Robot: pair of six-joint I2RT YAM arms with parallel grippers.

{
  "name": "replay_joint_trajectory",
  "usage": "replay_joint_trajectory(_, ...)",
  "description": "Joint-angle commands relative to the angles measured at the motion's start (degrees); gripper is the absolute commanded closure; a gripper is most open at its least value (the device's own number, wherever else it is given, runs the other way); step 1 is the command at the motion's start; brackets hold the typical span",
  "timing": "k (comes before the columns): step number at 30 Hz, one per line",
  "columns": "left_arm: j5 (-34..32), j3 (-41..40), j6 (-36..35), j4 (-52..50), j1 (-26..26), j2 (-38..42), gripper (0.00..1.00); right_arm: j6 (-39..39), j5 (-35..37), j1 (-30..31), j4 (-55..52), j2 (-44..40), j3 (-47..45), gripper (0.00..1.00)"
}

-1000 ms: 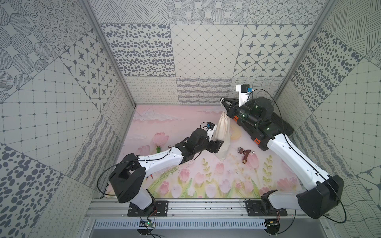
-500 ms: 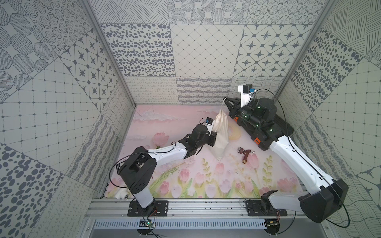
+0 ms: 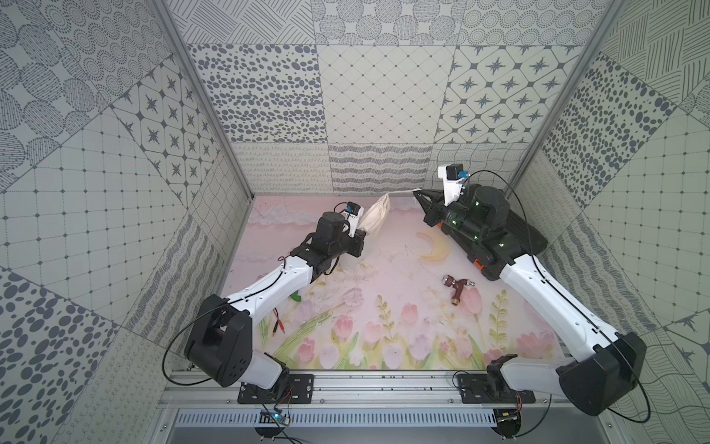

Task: Close the soil bag
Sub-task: Adjust the soil bag at the center of the board.

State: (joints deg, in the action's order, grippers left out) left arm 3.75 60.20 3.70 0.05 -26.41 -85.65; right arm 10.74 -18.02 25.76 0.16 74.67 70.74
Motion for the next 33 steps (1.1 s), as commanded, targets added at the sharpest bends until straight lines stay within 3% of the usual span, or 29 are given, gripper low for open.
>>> replay_joint_trajectory(1,3.93,-4.91,-4.92,-5.52,0.84,0.52,0.77,-2.32,-2.41,1.4,0.98,1.13,-1.27,1.0)
replay_joint_trajectory(3,6.89,-7.81,-3.25,-2.67,0.48,4.53,0.59,-3.28,-3.46,1.97,-0.14,1.72,-1.51,1.0)
replay_joint_trajectory(6,8.5,-8.77,-2.85,1.04,-3.09,9.78,0.45,-3.62,-4.64,2.18,-0.52,2.25,-2.38,1.0)
replay_joint_trajectory(13,11.43,-1.41,-1.83,6.35,-9.83,8.1,0.34,-3.61,-4.9,2.26,-1.67,1.06,-4.61,1.0)
replay_joint_trajectory(21,15.41,9.34,-3.05,9.02,-13.16,-4.53,0.3,-2.88,-4.35,2.21,-1.92,-2.6,-6.44,1.0)
replay_joint_trajectory(27,15.53,11.9,-1.5,13.69,-13.56,-11.84,0.3,-2.23,-3.53,2.2,-2.25,-5.3,-7.13,1.0)
replay_joint_trajectory(30,13.47,12.04,-0.27,16.58,-13.6,-13.57,0.36,-2.1,-3.79,2.12,-2.57,-6.57,-7.33,1.0)
replay_joint_trajectory(33,14.77,12.03,0.27,17.79,-13.6,-13.86,0.57,-2.7,-2.71,2.19,-2.92,-7.66,-8.01,1.0)
